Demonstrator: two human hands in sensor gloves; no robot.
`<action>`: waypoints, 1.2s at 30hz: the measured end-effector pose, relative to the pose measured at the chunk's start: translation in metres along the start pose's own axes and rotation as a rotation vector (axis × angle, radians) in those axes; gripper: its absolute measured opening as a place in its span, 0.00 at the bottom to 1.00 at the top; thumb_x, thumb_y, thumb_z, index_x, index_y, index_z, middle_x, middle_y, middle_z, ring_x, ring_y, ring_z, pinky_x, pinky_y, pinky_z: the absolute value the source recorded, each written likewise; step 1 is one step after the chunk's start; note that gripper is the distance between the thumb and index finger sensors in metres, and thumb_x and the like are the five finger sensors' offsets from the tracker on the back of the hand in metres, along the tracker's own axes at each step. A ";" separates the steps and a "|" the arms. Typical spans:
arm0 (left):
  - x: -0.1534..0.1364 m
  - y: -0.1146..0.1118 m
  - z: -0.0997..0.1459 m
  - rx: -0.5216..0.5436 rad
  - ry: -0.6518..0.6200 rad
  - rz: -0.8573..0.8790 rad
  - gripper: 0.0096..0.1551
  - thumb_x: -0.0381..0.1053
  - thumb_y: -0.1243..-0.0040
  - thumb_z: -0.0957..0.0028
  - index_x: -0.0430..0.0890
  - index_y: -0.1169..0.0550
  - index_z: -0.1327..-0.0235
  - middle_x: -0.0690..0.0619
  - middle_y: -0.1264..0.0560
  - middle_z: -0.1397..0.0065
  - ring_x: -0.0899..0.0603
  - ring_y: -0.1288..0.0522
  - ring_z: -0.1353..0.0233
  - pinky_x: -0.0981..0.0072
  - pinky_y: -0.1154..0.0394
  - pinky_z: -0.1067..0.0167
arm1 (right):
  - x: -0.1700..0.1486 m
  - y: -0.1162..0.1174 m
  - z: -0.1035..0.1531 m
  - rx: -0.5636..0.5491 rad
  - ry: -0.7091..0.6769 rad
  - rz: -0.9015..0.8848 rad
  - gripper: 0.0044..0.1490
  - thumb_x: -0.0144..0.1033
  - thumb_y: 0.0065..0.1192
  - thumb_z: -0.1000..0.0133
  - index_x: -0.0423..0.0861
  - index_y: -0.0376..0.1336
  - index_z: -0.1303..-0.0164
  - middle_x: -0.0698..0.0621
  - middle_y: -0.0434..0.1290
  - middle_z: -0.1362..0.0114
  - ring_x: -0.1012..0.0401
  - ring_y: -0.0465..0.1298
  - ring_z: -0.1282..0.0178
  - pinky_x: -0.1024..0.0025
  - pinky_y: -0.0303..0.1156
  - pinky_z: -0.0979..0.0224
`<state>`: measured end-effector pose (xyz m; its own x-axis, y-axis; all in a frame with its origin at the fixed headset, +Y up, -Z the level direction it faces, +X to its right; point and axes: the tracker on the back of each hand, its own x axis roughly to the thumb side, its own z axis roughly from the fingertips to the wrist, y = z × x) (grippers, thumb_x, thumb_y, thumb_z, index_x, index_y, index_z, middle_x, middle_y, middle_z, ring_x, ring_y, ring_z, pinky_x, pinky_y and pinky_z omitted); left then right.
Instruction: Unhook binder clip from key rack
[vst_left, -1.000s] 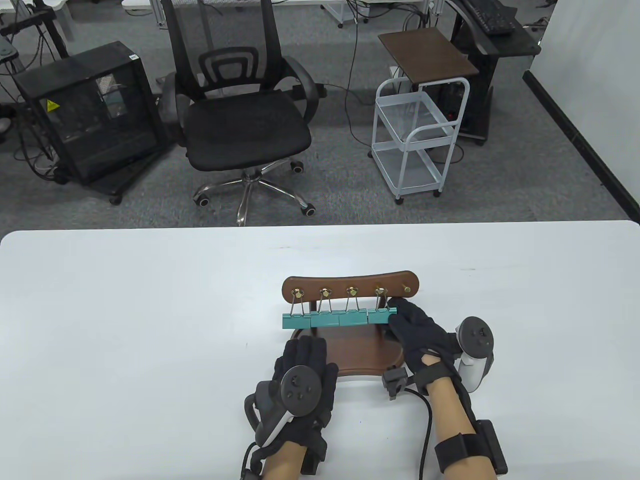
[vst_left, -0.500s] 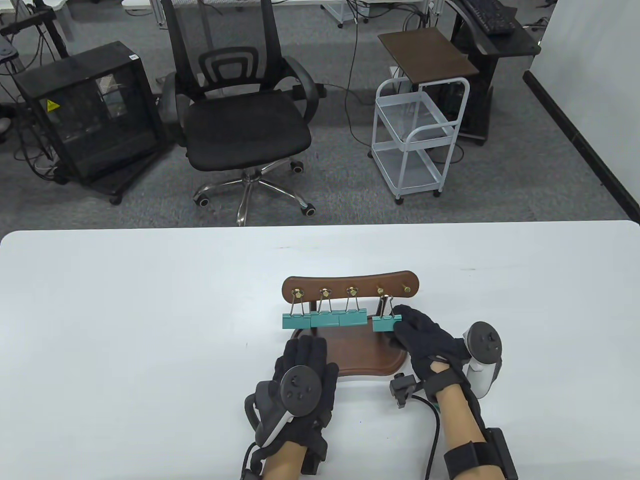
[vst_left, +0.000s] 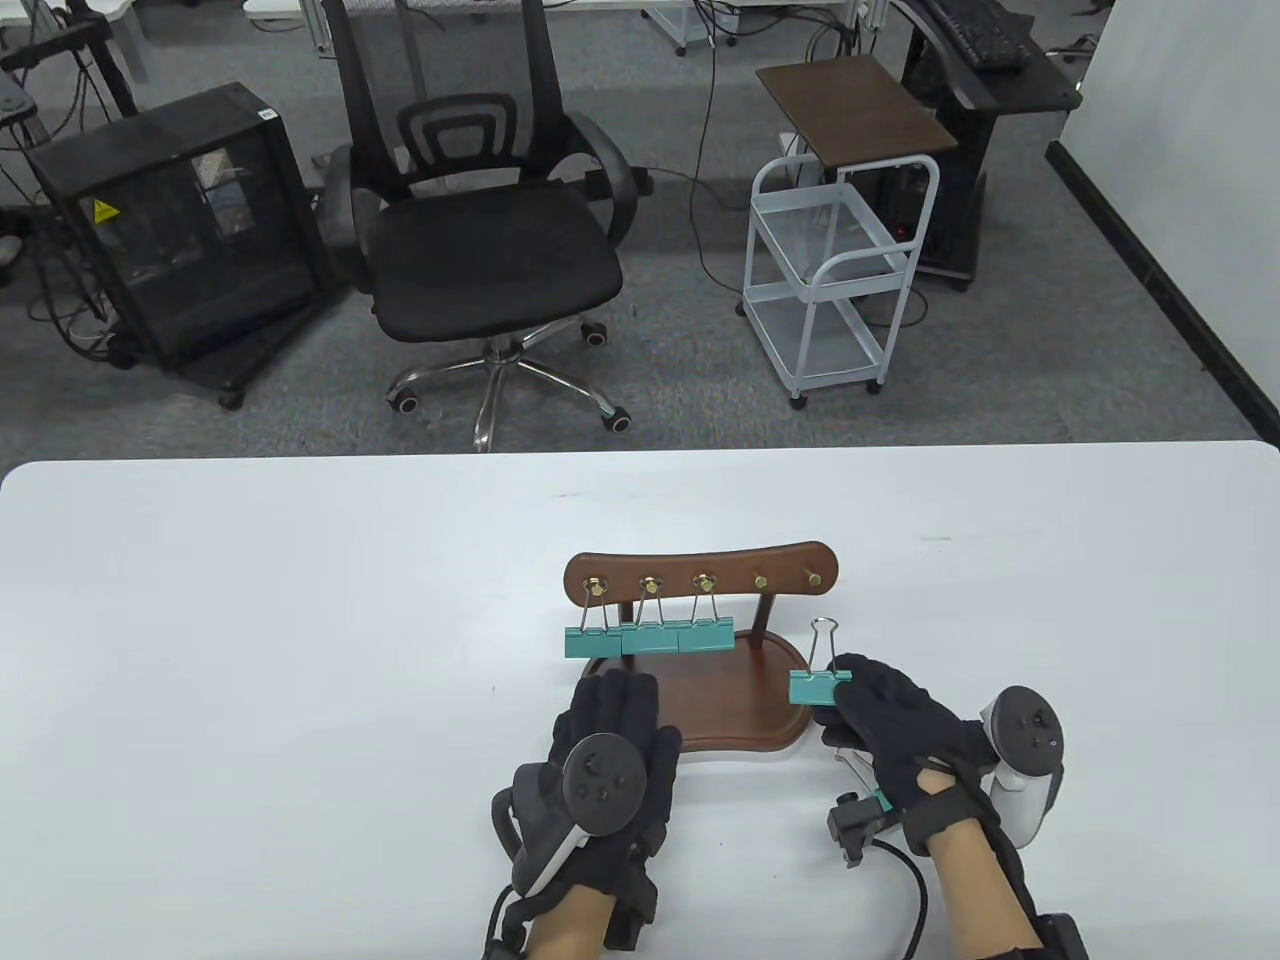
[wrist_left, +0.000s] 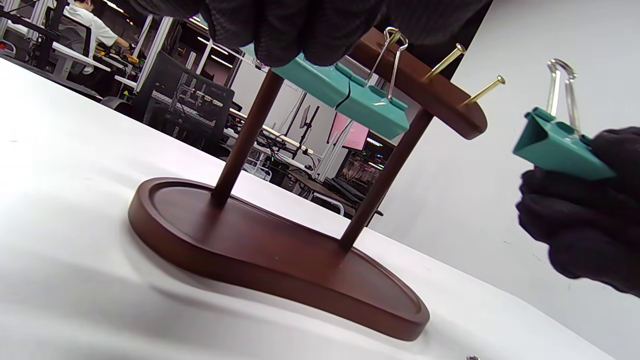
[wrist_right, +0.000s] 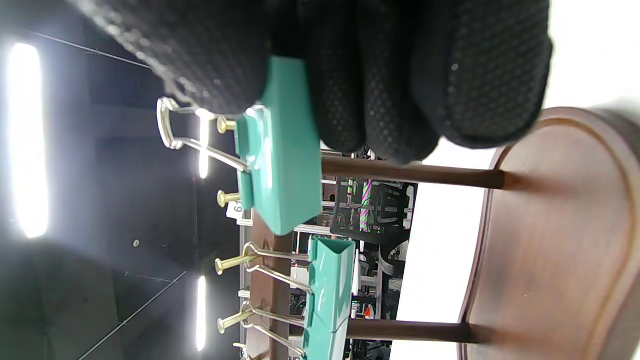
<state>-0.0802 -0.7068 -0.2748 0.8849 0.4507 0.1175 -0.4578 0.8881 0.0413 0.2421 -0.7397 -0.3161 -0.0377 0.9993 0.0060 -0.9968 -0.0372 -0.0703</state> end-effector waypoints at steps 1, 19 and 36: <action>0.000 0.000 0.000 0.001 -0.001 0.000 0.36 0.64 0.55 0.41 0.53 0.35 0.19 0.50 0.40 0.14 0.39 0.46 0.15 0.42 0.44 0.24 | -0.002 -0.003 0.002 0.002 0.006 -0.011 0.31 0.47 0.69 0.56 0.48 0.67 0.44 0.40 0.81 0.45 0.46 0.83 0.51 0.58 0.83 0.52; -0.001 0.000 0.002 -0.003 0.001 0.010 0.36 0.64 0.55 0.41 0.53 0.35 0.19 0.50 0.40 0.14 0.39 0.46 0.15 0.42 0.44 0.24 | -0.001 -0.013 0.002 0.181 0.188 0.421 0.30 0.52 0.73 0.57 0.41 0.73 0.56 0.40 0.86 0.62 0.48 0.87 0.68 0.59 0.85 0.68; -0.002 0.001 0.002 -0.007 0.012 0.003 0.36 0.64 0.55 0.41 0.53 0.35 0.19 0.50 0.40 0.14 0.39 0.46 0.15 0.42 0.44 0.24 | -0.009 0.016 0.004 0.207 0.324 0.928 0.29 0.51 0.73 0.57 0.39 0.75 0.61 0.43 0.88 0.69 0.51 0.88 0.76 0.61 0.85 0.75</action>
<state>-0.0830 -0.7070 -0.2730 0.8845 0.4543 0.1062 -0.4599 0.8873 0.0340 0.2265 -0.7489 -0.3135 -0.8157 0.5276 -0.2374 -0.5769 -0.7725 0.2653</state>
